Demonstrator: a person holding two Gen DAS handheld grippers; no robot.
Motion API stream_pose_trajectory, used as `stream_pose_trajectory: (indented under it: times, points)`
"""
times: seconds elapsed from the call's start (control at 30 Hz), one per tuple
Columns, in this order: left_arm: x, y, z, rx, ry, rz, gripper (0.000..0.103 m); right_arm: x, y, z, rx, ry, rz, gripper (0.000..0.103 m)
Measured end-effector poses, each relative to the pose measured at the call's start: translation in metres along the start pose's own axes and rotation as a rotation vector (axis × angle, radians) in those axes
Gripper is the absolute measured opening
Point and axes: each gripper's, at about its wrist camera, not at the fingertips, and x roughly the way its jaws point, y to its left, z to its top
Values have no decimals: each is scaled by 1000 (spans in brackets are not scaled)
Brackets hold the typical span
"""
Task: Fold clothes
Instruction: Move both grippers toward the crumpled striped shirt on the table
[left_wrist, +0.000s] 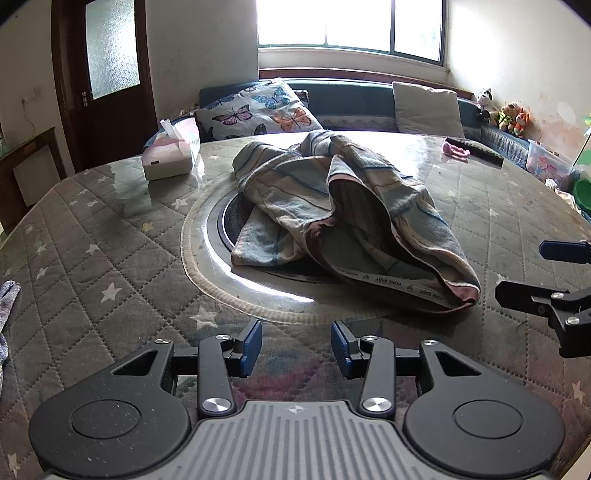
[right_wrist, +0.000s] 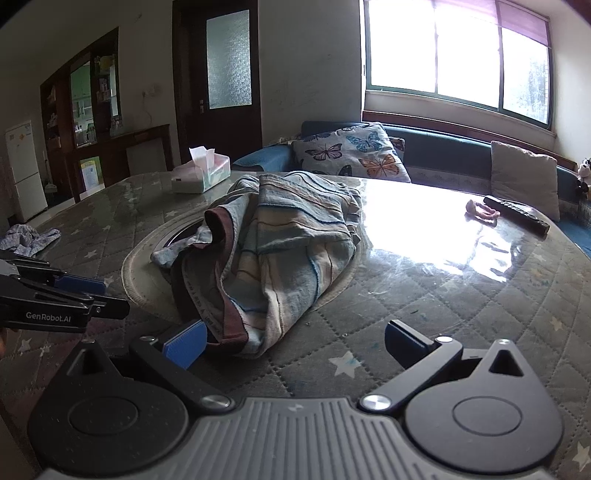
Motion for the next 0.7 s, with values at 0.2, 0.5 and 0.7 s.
stream_pose_trajectory:
  times: [0.2,0.5,0.7]
  points:
    - [5,-2,0,18,31,-2,44,5,5,0,20,9,15,103]
    - [10,-5,0,36,57,8,44,13,18,-4,20,20,23,103]
    - [12,-4,1,23,61,12,44,14,19,-5,26,36,36,103]
